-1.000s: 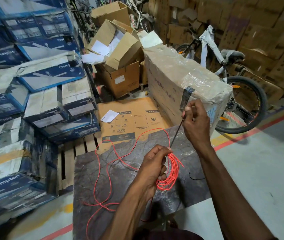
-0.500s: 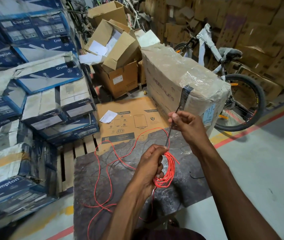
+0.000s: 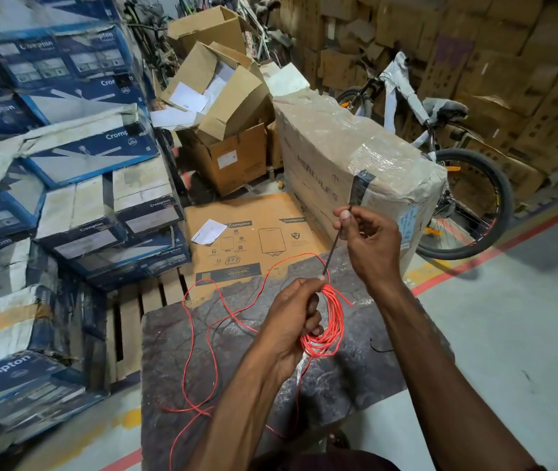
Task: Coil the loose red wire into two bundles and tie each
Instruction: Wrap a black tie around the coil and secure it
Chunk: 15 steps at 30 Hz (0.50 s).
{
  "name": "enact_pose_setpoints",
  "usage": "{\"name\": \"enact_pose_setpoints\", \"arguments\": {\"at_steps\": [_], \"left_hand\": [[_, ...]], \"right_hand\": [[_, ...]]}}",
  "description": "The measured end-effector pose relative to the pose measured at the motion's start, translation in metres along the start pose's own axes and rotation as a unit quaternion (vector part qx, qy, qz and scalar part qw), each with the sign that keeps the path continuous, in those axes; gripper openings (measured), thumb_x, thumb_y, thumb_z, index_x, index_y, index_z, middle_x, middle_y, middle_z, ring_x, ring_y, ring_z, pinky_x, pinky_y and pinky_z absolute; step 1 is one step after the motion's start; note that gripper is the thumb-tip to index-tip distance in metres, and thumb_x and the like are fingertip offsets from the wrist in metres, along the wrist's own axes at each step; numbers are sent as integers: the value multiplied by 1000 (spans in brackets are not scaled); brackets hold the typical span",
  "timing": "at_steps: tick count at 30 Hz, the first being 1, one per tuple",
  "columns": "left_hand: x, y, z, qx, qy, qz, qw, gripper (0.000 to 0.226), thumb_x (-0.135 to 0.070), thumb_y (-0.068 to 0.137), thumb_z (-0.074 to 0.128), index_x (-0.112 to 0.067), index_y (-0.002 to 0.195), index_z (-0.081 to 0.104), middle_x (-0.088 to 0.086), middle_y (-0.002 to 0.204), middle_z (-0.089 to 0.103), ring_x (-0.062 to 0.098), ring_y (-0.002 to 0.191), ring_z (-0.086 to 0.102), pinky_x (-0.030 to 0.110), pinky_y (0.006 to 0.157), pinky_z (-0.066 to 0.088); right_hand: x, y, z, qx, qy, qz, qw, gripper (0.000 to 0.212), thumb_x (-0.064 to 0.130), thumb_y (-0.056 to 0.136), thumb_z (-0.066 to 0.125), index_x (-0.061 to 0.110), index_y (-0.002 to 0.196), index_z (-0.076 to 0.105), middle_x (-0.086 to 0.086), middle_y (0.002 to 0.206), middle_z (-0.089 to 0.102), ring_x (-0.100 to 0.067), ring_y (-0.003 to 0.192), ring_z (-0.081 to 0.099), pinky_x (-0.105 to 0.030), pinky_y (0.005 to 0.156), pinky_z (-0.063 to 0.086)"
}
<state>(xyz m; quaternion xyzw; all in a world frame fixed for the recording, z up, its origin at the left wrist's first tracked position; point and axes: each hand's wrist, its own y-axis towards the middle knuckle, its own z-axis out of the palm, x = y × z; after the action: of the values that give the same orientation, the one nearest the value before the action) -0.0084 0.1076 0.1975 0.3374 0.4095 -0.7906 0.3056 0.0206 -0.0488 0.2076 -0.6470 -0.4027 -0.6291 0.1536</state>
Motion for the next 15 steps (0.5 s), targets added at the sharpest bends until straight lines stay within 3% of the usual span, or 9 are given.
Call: {"name": "enact_pose_setpoints", "arguments": {"at_steps": [2,6,9,11,15], "left_hand": [[-1,1,-5,12,-40,-5,999,27,-24,100,58,-23,77,45,-7,53,30,5,37,21,23,45,28],[-1,4,-13,51,-131,-24,990,29,-21,97,53,-19,69,43,-3,55,27,9,39,25,28,54,39],[0,7,-16,46,-174,-10,984,14,-10,98,46,-14,84,47,1,62,39,11,44,34,34,60,39],[0,9,-16,25,-175,10,984,14,-6,102,43,-12,91,47,3,66,47,11,46,38,33,58,40],[-7,14,-13,1,-152,43,988,12,-5,103,47,-11,94,52,5,75,54,8,50,43,27,49,46]], "right_hand": [[-4,2,-4,21,29,13,999,13,18,100,65,17,102,78,-4,83,78,-17,79,73,-36,73,59],[-7,2,-14,53,84,41,994,16,18,102,63,11,109,76,-9,90,77,-12,83,70,-22,73,57],[-12,2,-19,55,106,67,991,15,19,101,64,10,108,75,-3,89,74,-8,81,67,-21,70,57],[-14,1,-22,69,122,84,987,18,18,100,64,7,110,74,-5,90,73,-9,81,67,-23,70,57],[-7,-11,-25,118,144,108,977,15,19,98,66,18,112,72,-17,101,73,-17,87,71,-25,74,60]]}}
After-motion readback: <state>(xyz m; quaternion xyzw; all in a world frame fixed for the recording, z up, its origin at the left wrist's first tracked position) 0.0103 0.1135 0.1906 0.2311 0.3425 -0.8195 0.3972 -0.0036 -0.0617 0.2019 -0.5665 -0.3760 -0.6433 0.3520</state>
